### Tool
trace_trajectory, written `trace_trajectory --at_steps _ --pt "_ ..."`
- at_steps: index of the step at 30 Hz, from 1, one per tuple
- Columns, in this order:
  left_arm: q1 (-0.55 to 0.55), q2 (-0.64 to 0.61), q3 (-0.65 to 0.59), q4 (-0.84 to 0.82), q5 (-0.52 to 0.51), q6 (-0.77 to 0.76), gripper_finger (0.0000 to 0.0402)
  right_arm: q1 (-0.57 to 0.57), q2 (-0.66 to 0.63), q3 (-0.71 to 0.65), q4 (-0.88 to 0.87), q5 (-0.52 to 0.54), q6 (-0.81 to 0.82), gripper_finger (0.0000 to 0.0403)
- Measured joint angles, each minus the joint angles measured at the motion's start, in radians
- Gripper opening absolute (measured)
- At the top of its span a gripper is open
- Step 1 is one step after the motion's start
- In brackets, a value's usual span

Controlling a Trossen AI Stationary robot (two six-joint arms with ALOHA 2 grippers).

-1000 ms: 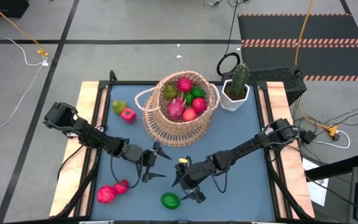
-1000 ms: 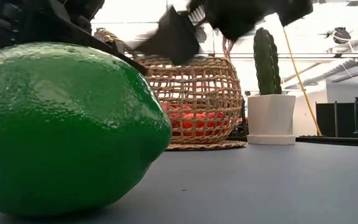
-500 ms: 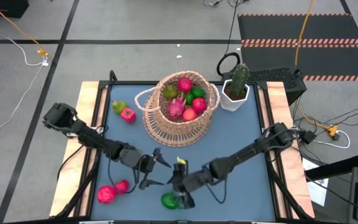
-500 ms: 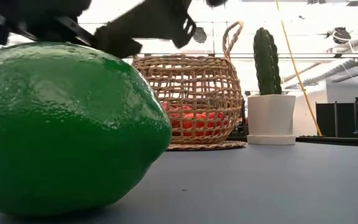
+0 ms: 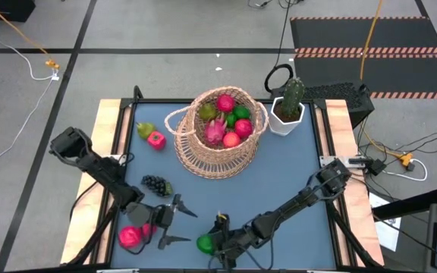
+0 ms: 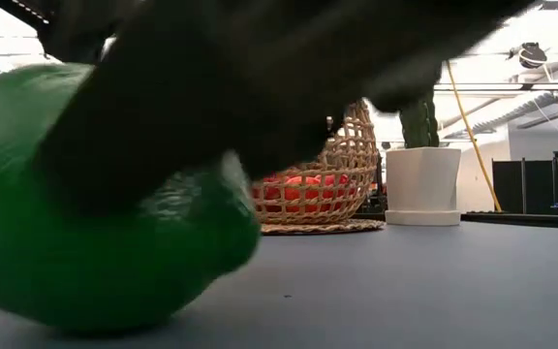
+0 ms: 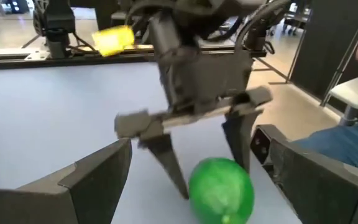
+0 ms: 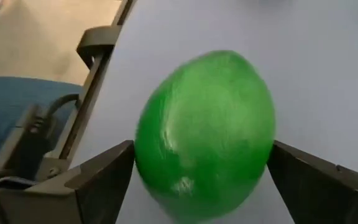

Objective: Build produce basket
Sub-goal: Put the lime into the basket

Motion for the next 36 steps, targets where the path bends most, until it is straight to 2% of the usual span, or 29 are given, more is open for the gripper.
trace_trajectory --at_steps 7,14,19,25,30,36 --pt "-0.016 0.000 0.000 0.002 -0.006 -0.014 0.0381 -0.015 0.039 0.001 0.056 0.035 0.035 0.0356" --pt "0.002 0.000 0.000 -0.030 -0.009 -0.007 0.0381 -0.050 0.039 0.000 0.167 0.051 -0.040 0.0349" --pt "0.017 0.000 0.000 -0.039 -0.009 -0.021 0.0381 -0.095 0.039 0.001 0.196 -0.098 -0.024 0.0333" --pt "0.020 0.000 0.000 -0.040 -0.016 -0.045 0.0381 -0.123 0.038 0.001 0.178 -0.178 -0.063 0.0294" --pt "0.038 0.000 0.000 -0.044 -0.063 -0.077 0.0381 -0.132 0.031 0.001 0.163 -0.213 -0.071 0.0258" --pt "0.040 -0.003 0.000 -0.057 -0.129 -0.103 0.0381 -0.136 -0.048 -0.001 0.048 -0.199 -0.166 0.0253"
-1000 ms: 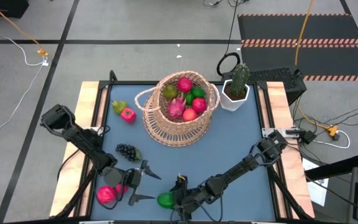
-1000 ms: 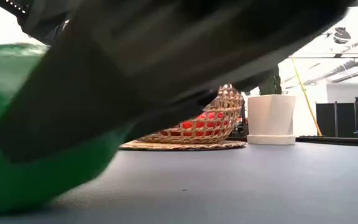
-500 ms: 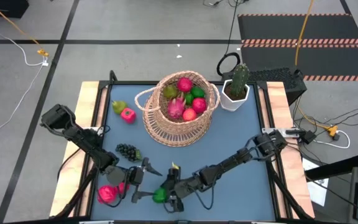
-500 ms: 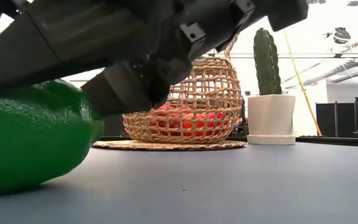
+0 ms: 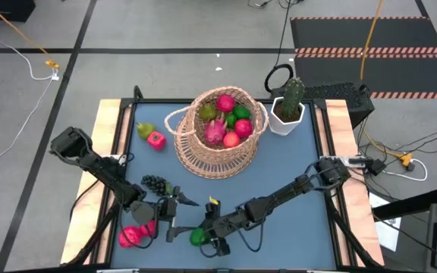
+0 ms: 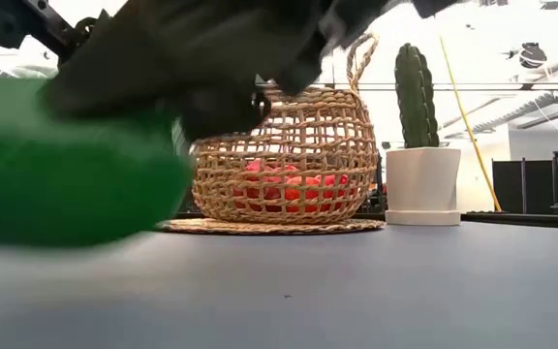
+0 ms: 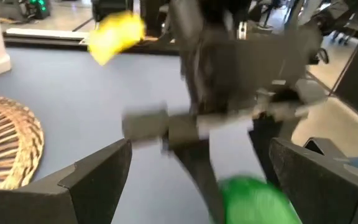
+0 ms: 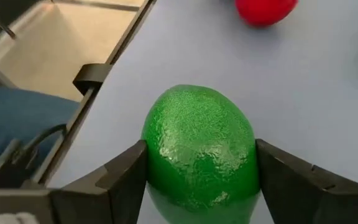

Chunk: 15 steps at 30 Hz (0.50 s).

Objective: Build produce basket
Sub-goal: Put the lime into the basket

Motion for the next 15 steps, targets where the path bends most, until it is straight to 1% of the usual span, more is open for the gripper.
trace_trajectory --at_steps 3,7,8,10,12,14,15 --pt "-0.001 -0.022 0.000 -0.031 -0.010 -0.009 0.0381 -0.008 -0.079 0.000 -0.071 0.060 -0.088 0.0253" --pt "-0.002 -0.075 0.001 -0.118 -0.055 -0.052 0.0381 -0.026 -0.210 0.000 -0.203 0.227 -0.254 0.0254" --pt "-0.005 -0.090 0.002 -0.153 -0.069 -0.070 0.0381 -0.034 -0.244 -0.001 -0.212 0.290 -0.307 0.0254" --pt "-0.008 -0.110 0.000 -0.220 -0.101 -0.119 0.0381 -0.056 -0.314 0.000 -0.219 0.420 -0.409 0.0254" --pt "-0.011 -0.122 -0.001 -0.271 -0.140 -0.167 0.0381 -0.093 -0.368 0.002 -0.186 0.554 -0.497 0.0254" --pt "-0.013 -0.123 -0.001 -0.302 -0.188 -0.194 0.0381 -0.149 -0.402 0.003 -0.131 0.649 -0.551 0.0254" --pt "-0.012 -0.123 -0.001 -0.317 -0.205 -0.207 0.0381 -0.185 -0.409 0.002 -0.112 0.668 -0.565 0.0254"
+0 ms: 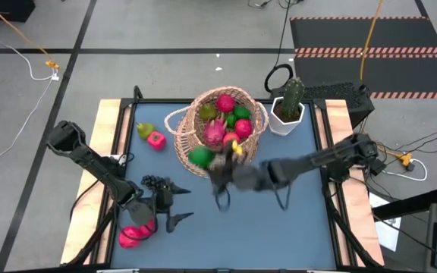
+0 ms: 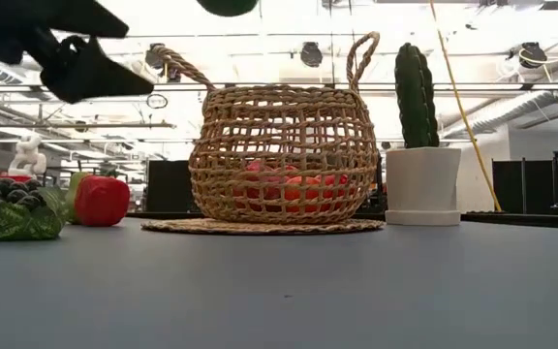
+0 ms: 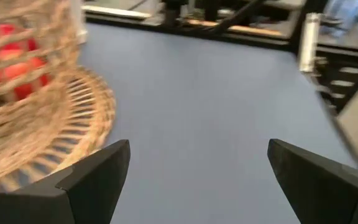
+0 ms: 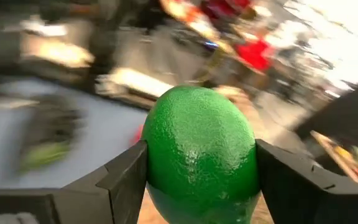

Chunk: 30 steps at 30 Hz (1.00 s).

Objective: Build produce basket
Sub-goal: Put the lime into the basket, then put the grapes into the basket

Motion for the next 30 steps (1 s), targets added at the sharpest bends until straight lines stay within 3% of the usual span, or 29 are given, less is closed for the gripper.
trace_trajectory --at_steps 6,11,16,24,30 --pt "0.044 0.002 0.000 -0.069 -0.030 -0.084 0.0381 -0.242 0.023 -0.001 -0.013 0.006 0.058 0.0254" --pt "0.058 0.005 0.000 -0.106 -0.021 -0.148 0.0381 -0.388 0.051 -0.003 -0.206 0.002 0.279 0.0272" --pt "0.072 0.005 0.000 -0.141 -0.031 -0.152 0.0381 -0.471 0.049 -0.037 -0.253 -0.168 0.391 0.0311" --pt "0.102 0.005 0.000 -0.215 -0.037 -0.217 0.0381 -0.470 0.049 -0.093 -0.227 -0.201 0.416 0.0355" --pt "0.100 -0.025 0.000 -0.370 -0.015 -0.282 0.0381 -0.338 0.028 -0.096 -0.160 -0.169 0.416 0.0356"
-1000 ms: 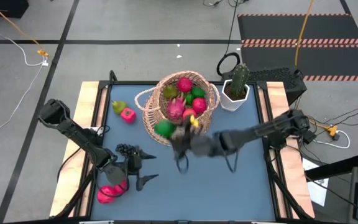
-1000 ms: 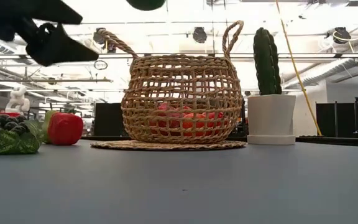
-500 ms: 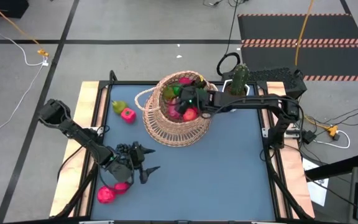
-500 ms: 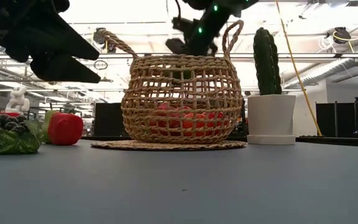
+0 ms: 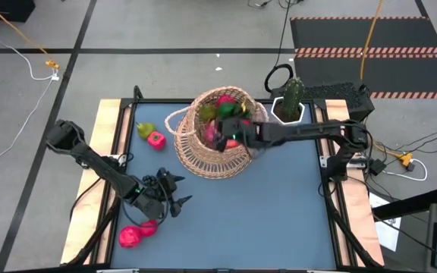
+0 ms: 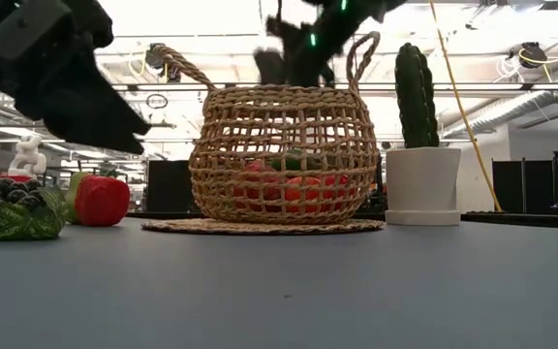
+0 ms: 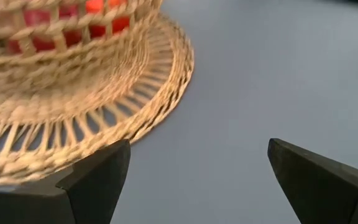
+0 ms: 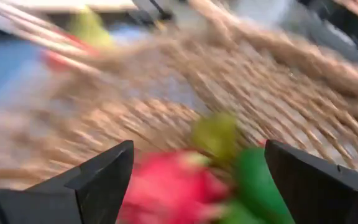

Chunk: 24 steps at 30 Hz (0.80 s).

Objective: Build produce basket
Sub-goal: Put the grapes into the basket

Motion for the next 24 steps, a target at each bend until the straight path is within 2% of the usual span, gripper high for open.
trace_trajectory --at_steps 5,7,10,12,16,19,24 --pt "-0.010 -0.048 0.000 -0.197 0.104 -0.062 0.0381 0.193 0.001 -0.002 0.195 0.013 -0.047 0.0356" --pt "-0.012 -0.061 0.000 -0.262 0.130 -0.069 0.0381 0.253 0.011 -0.016 0.336 0.045 -0.050 0.0356" --pt "-0.011 -0.066 0.000 -0.298 0.143 -0.071 0.0381 0.327 0.038 -0.066 0.535 0.023 -0.068 0.0357" --pt "-0.008 -0.066 0.000 -0.304 0.140 -0.063 0.0381 0.355 0.102 -0.083 0.673 -0.045 -0.073 0.0357" --pt "0.023 -0.066 0.000 -0.368 0.049 -0.124 0.0381 0.388 0.317 -0.037 0.911 -0.086 -0.012 0.0357" --pt "0.059 -0.075 0.000 -0.460 0.050 -0.228 0.0381 0.396 0.468 0.078 0.937 -0.072 -0.042 0.0357" --pt "0.094 -0.170 0.000 -0.667 0.107 -0.418 0.0381 0.397 0.607 0.227 0.813 0.056 -0.114 0.0357"
